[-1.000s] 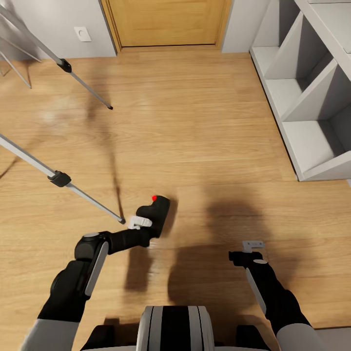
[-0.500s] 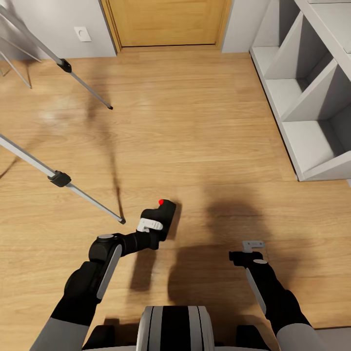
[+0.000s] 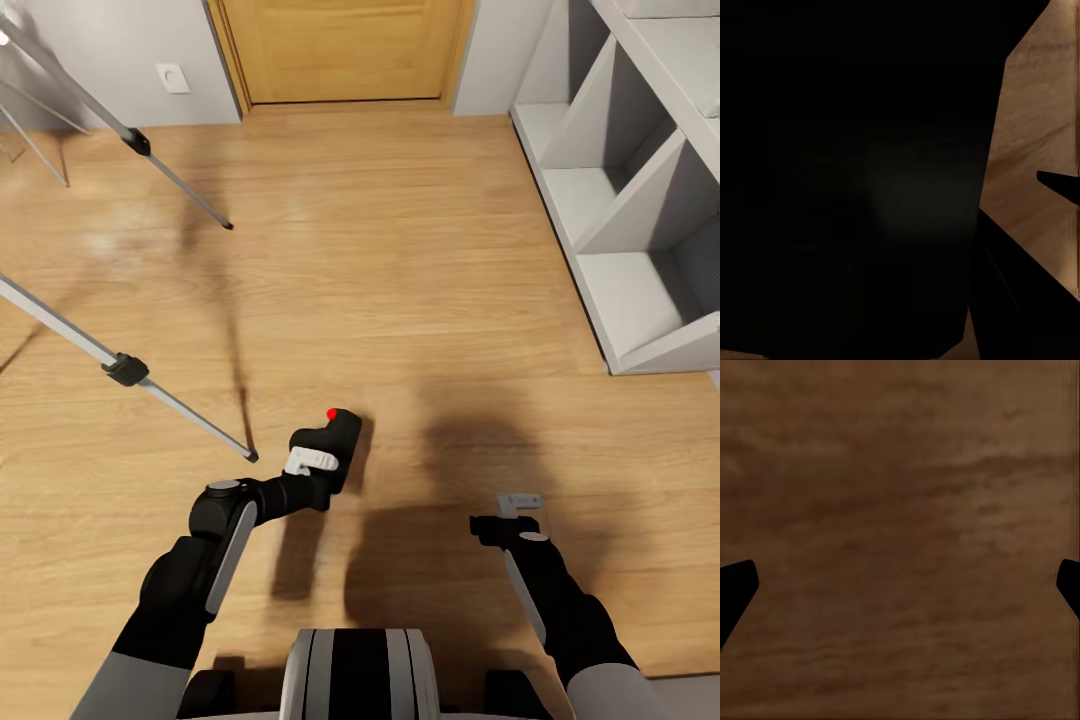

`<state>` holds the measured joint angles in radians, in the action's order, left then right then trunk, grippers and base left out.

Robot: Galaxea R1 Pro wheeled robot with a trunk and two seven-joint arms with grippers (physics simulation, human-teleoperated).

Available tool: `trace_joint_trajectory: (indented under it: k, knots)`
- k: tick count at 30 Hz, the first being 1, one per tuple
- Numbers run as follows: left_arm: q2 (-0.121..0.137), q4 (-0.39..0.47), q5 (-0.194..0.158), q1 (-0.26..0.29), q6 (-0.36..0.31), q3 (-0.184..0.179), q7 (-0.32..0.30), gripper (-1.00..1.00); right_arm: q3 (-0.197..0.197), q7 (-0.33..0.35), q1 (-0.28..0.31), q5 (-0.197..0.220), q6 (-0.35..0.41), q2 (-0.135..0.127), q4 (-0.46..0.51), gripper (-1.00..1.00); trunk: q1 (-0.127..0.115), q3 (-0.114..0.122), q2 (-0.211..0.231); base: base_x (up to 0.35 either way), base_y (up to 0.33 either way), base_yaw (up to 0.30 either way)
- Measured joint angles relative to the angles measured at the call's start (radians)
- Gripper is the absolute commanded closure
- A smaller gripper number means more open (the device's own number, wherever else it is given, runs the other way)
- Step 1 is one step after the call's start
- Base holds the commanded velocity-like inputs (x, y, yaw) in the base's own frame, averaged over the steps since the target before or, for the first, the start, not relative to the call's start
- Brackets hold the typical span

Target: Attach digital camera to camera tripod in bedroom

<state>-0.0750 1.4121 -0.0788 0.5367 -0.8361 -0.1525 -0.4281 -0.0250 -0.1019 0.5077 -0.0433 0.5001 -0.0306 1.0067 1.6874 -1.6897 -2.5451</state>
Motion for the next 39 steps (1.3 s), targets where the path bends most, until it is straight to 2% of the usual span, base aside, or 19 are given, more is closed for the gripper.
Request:
trace_joint_trajectory:
  k: [7,10,14,15,16,17,21,23,24,25,31,39]
  knots:
    - [0.0,0.0,-0.006,0.0,0.0,-0.036,0.001,1.0,-0.001,0.002,0.0,0.0,0.0,-0.001,0.001,-1.0,-0.003,0.027,0.002,0.0,0.0,0.0]
    - [0.004,-0.001,-0.015,0.0,0.004,-0.045,-0.02,1.0,-0.001,0.003,0.0,0.0,0.0,-0.001,0.001,-1.0,-0.004,0.039,0.002,0.0,0.0,0.0]
    - [0.02,-0.003,-0.069,0.0,0.006,-0.043,-0.119,1.0,0.0,0.001,0.0,0.0,0.0,-0.001,0.001,-1.0,-0.006,0.054,0.003,0.0,0.0,0.0]
    - [0.031,-0.003,-0.101,0.0,0.005,-0.042,-0.173,1.0,0.0,0.001,0.0,0.0,0.0,-0.001,0.001,-1.0,-0.007,0.058,0.003,0.0,0.0,0.0]
    - [0.039,-0.003,-0.109,0.0,0.007,-0.041,-0.204,1.0,0.0,0.0,0.0,0.0,0.0,-0.001,0.001,-1.0,-0.007,0.062,0.004,0.0,0.0,0.0]
    - [0.056,-0.003,-0.136,0.0,0.005,-0.04,-0.266,1.0,0.0,-0.001,0.0,0.0,0.0,-0.001,0.0,-1.0,-0.008,0.066,0.004,0.0,0.0,0.0]
    - [0.096,-0.004,-0.157,0.0,0.007,-0.035,-0.376,1.0,0.0,-0.001,0.0,0.0,0.0,-0.001,0.0,-1.0,-0.009,0.081,0.005,0.0,0.0,0.0]
    - [0.119,-0.004,-0.166,0.0,0.007,-0.024,-0.428,1.0,0.0,-0.001,0.0,0.001,0.0,-0.001,0.0,-1.0,-0.01,0.089,0.005,0.0,0.0,0.0]
    - [0.135,-0.004,-0.171,0.0,0.01,0.006,-0.466,1.0,0.0,-0.002,0.0,0.001,0.0,-0.002,0.0,-1.0,-0.011,0.093,0.006,0.0,0.0,0.0]
    - [0.139,-0.004,-0.174,0.0,0.009,0.025,-0.478,1.0,0.0,-0.002,0.0,0.001,0.0,-0.002,0.0,-1.0,-0.011,0.097,0.006,0.0,0.0,0.0]
    - [0.145,-0.004,-0.181,0.0,0.009,0.06,-0.506,1.0,0.0,-0.001,0.0,0.001,0.0,-0.002,0.0,-1.0,-0.014,0.12,0.007,0.0,0.0,0.0]
    - [0.147,-0.005,-0.186,0.0,0.01,0.072,-0.552,1.0,0.0,0.001,0.0,0.001,0.0,-0.001,0.0,-1.0,-0.018,0.151,0.009,0.0,0.0,0.0]
